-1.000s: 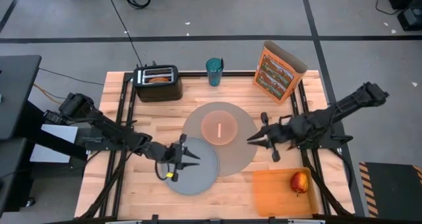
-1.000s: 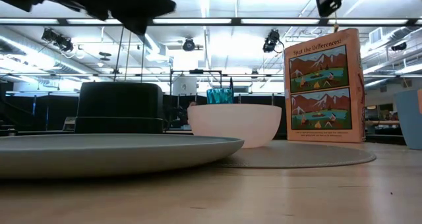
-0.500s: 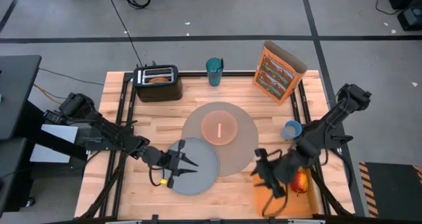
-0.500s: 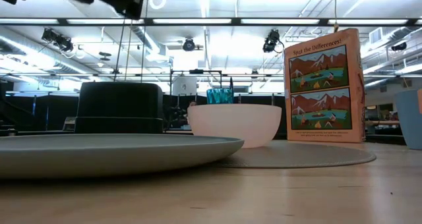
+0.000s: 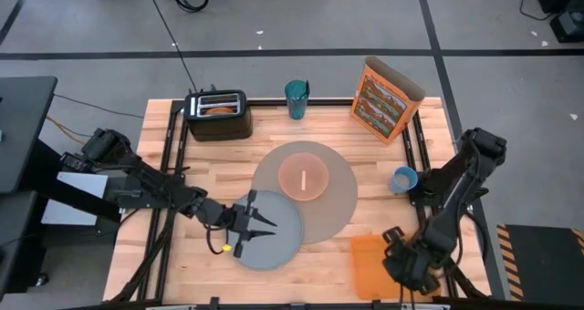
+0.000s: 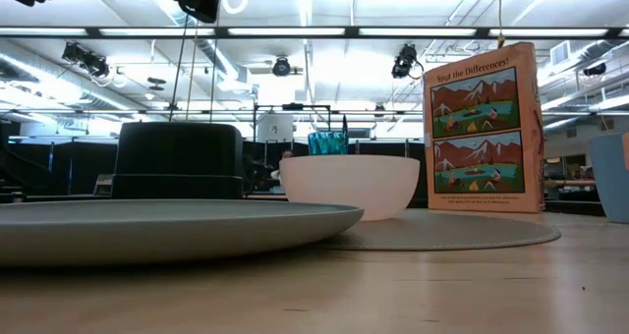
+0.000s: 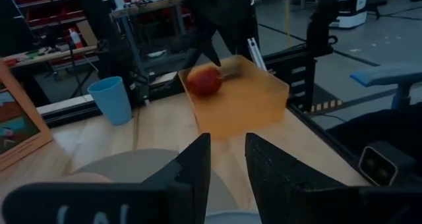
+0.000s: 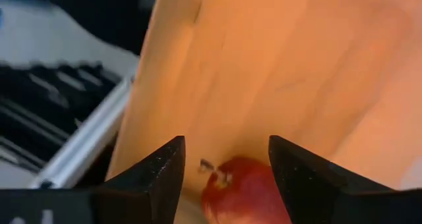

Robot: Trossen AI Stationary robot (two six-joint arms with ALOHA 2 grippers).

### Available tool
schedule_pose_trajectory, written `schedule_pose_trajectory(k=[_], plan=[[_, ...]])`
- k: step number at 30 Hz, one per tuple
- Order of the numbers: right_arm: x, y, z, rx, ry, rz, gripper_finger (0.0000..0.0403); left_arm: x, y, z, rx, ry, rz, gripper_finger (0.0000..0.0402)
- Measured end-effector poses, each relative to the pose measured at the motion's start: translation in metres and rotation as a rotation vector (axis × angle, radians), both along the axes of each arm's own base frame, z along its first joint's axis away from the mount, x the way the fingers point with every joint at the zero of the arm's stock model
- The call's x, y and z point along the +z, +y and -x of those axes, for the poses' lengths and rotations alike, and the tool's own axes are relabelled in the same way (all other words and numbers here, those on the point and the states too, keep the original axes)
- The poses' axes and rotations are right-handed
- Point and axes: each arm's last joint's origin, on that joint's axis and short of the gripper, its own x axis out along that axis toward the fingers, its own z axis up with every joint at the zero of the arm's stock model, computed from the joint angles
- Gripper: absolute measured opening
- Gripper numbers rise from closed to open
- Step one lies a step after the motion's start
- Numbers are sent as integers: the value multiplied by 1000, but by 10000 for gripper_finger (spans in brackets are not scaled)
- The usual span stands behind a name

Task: Arrange a breakfast setting

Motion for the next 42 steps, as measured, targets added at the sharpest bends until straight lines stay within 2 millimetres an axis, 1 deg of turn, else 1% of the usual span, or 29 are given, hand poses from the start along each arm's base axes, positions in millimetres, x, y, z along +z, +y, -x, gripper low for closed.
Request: schedule_pose_trajectory(k=[6, 10, 14, 18, 21, 23, 26, 33, 38, 42], plan=[[-36, 24, 9, 207, 118, 48, 220, 0, 7, -4, 21, -12, -71, 103], [-57, 33, 14, 312, 216, 54, 220, 0, 12, -6, 36, -10, -78, 103], [-66, 36, 13, 403, 214, 80, 220, -1, 12, -6, 37, 1, -77, 103], [-72, 35, 15, 525, 227, 105, 216, -2, 11, -5, 33, 3, -77, 103], [-74, 32, 18, 604, 255, 127, 206, -2, 11, -5, 34, 4, -77, 103], [-74, 31, 18, 634, 241, 138, 196, -2, 11, -5, 34, 4, -77, 103], [-71, 29, 16, 650, 217, 148, 177, -2, 11, -5, 35, 7, -72, 103], [-69, 23, 14, 666, 226, 177, 131, -2, 11, -5, 39, 13, -48, 103], [-69, 22, 13, 692, 208, 196, 123, -2, 11, -5, 40, 17, -42, 103], [-62, 22, 9, 761, 170, 245, 124, -2, 11, -5, 42, 18, -34, 103]])
